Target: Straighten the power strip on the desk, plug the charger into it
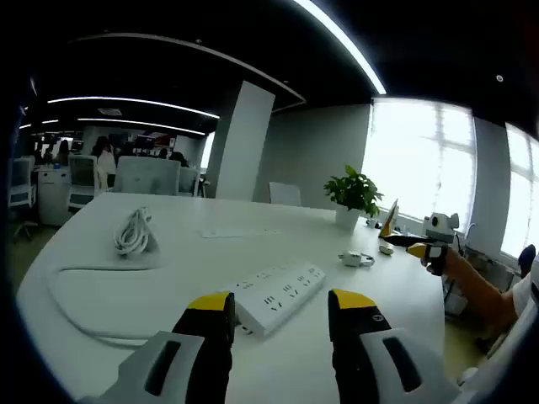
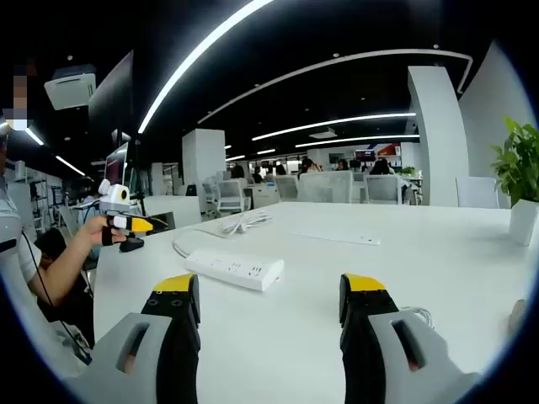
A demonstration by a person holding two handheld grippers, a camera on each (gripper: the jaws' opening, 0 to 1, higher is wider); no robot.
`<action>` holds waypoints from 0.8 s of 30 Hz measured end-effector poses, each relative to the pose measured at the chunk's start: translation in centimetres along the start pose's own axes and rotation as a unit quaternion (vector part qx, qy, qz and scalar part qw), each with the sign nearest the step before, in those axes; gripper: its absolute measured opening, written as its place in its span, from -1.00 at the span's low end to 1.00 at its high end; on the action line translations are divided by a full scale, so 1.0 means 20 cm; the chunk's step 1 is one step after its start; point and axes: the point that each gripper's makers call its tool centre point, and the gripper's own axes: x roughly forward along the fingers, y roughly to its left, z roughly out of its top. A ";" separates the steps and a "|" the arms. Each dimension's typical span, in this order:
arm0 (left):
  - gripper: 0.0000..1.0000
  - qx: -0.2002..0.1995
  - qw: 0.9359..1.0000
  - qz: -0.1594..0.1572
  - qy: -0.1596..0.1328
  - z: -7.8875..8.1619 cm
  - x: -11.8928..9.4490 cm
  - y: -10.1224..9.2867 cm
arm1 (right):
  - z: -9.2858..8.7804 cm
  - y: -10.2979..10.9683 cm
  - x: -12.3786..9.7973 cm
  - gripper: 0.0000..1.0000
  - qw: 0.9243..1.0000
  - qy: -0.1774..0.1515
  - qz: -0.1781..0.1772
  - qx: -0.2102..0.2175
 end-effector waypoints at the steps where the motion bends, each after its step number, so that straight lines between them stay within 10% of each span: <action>1: -0.07 0.004 1.000 0.007 -0.003 0.00 0.00 0.01 | 0.00 0.00 0.00 0.32 1.000 -0.001 0.000 0.001; 4: -0.09 -0.011 1.000 0.011 -0.016 0.01 0.00 0.02 | 0.00 0.02 0.00 0.32 1.000 -0.001 0.003 0.000; 7: -0.75 -0.024 0.999 -0.004 0.035 -0.08 -0.02 0.00 | -0.01 0.03 0.00 0.32 1.000 0.001 0.005 0.000; 14: -0.91 0.005 0.998 -0.011 0.063 -0.15 0.01 -0.08 | -0.06 0.06 0.02 0.31 1.000 0.016 0.011 -0.005; 18: -0.92 0.020 0.999 -0.025 0.027 -0.10 0.04 -0.10 | -0.08 0.08 0.02 0.30 1.000 0.020 0.015 -0.008; 21: -0.91 0.098 0.990 -0.070 -0.068 0.03 0.05 -0.15 | -0.08 0.08 0.02 0.30 1.000 0.022 0.016 -0.010; 24: -0.88 0.095 0.993 -0.027 -0.069 0.03 0.03 -0.08 | -0.09 0.08 0.02 0.29 0.999 0.026 0.016 -0.013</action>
